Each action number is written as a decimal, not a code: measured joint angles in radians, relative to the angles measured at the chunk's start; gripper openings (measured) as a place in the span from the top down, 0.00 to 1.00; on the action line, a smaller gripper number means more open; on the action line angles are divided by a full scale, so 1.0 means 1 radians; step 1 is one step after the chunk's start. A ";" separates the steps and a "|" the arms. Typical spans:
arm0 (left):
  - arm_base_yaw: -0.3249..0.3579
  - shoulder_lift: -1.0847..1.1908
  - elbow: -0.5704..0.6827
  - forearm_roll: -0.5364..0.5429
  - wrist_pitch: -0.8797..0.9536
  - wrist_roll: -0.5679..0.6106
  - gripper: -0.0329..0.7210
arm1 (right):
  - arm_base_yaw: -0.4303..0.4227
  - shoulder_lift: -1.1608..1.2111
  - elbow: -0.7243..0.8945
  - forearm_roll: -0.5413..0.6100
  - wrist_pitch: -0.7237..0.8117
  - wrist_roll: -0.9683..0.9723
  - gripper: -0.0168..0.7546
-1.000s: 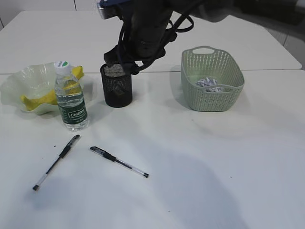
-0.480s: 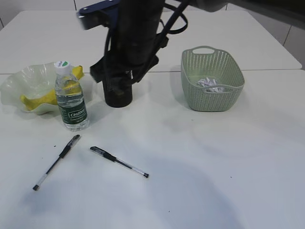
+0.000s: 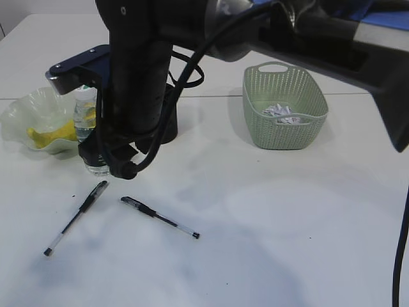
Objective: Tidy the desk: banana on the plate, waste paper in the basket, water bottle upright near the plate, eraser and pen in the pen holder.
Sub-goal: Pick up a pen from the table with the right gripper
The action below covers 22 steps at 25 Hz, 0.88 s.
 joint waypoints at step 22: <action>0.000 0.000 0.000 0.000 -0.034 0.005 0.37 | -0.046 0.176 0.000 -0.028 -0.004 -0.016 0.49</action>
